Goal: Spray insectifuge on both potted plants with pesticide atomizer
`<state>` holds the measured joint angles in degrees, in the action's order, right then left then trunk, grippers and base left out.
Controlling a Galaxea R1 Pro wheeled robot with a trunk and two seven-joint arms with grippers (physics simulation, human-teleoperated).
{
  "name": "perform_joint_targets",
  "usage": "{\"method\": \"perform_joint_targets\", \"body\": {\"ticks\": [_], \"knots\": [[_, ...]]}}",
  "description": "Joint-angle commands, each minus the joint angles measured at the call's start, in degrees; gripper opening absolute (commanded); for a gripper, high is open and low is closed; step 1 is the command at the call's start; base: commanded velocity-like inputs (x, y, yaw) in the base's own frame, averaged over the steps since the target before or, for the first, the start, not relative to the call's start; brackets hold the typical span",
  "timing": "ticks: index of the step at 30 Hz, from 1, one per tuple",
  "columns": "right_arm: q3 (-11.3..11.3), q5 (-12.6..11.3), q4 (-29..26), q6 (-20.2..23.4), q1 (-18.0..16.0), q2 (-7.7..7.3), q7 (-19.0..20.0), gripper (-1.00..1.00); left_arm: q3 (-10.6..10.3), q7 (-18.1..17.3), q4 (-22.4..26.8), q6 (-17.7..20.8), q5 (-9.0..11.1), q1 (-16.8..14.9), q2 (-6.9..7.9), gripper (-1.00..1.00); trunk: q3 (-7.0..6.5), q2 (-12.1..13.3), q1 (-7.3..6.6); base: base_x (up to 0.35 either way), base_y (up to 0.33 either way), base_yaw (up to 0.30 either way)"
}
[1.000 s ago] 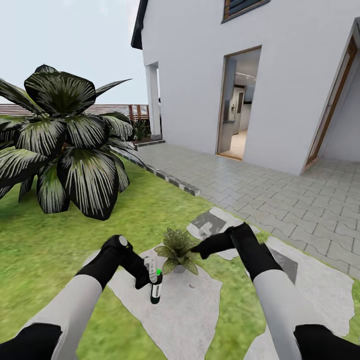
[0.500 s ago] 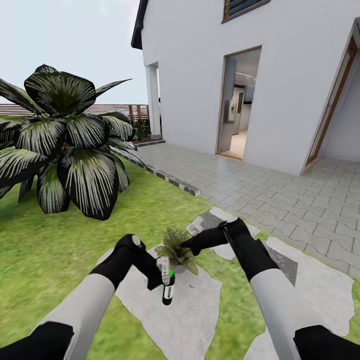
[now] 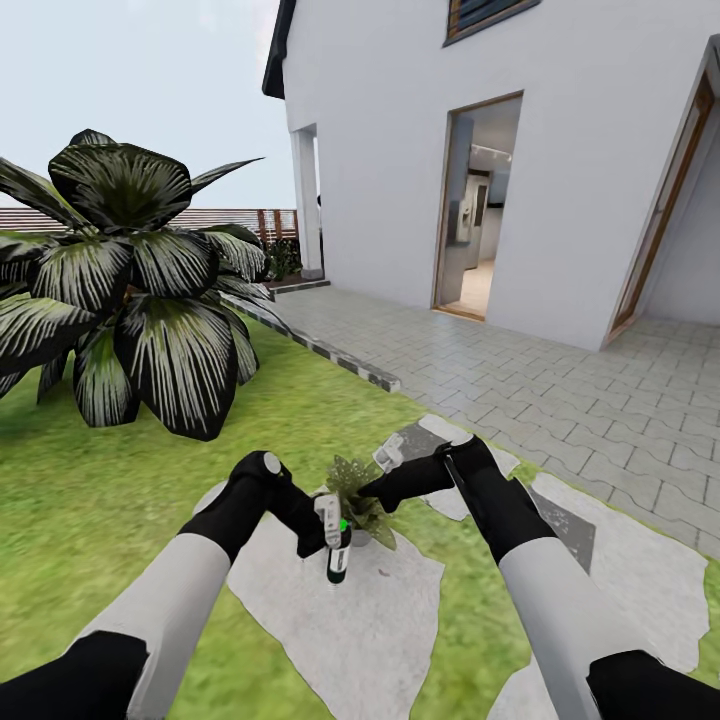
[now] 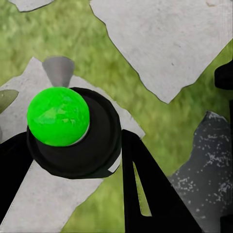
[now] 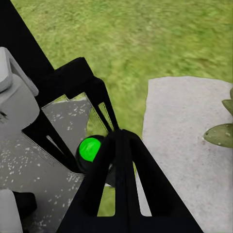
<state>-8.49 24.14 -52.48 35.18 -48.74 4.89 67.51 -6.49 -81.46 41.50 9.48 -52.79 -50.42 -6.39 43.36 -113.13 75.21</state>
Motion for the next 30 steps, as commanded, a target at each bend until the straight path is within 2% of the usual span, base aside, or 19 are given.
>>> {"method": "perform_joint_targets", "body": {"ticks": [1, 6, 15, 24, 28, 30], "knots": [[0.0, 0.4, -0.1, 0.4, 0.0, 0.03, 0.3, -1.00, 0.0, -0.3, 0.1, 0.6, -0.2, -0.4, -0.02, -1.00, 0.06, 0.0, -0.01, 0.000, 0.000, 0.000], [0.0, 0.4, -0.1, 0.4, 0.0, 0.03, 0.3, -1.00, 0.0, -0.3, 0.1, 0.6, -0.2, -1.0, -0.04, -1.00, 0.06, 0.0, -0.01, 0.000, 0.000, 0.000], [0.0, 0.4, -0.1, 0.4, 0.0, 0.03, 0.3, -1.00, 0.0, -0.3, 0.1, 0.7, -0.2, -1.7, -1.10, -1.00, 0.06, 0.0, -0.01, 0.000, 0.000, 0.000], [0.0, 0.4, -0.1, 0.4, 0.0, 0.03, 0.3, -1.00, 0.0, -0.3, 0.1, 0.8, -0.2, -2.7, -1.17, -1.00, 0.06, 0.0, -0.01, 0.000, 0.000, 0.000], [0.0, 0.4, -0.1, 0.4, 0.0, 0.03, 0.3, -1.00, 0.0, -0.2, 0.2, 5.0, -0.2, -3.3, -1.17, -1.00, 0.06, 0.0, -0.01, 0.000, 0.000, 0.000], [0.0, 0.4, -0.1, 0.4, 0.0, 0.03, 0.3, -1.00, 0.0, -0.2, 0.4, 5.7, -0.1, -3.4, -1.17, -1.00, 0.06, 0.0, -0.01, 0.000, 0.000, 0.000]]}}
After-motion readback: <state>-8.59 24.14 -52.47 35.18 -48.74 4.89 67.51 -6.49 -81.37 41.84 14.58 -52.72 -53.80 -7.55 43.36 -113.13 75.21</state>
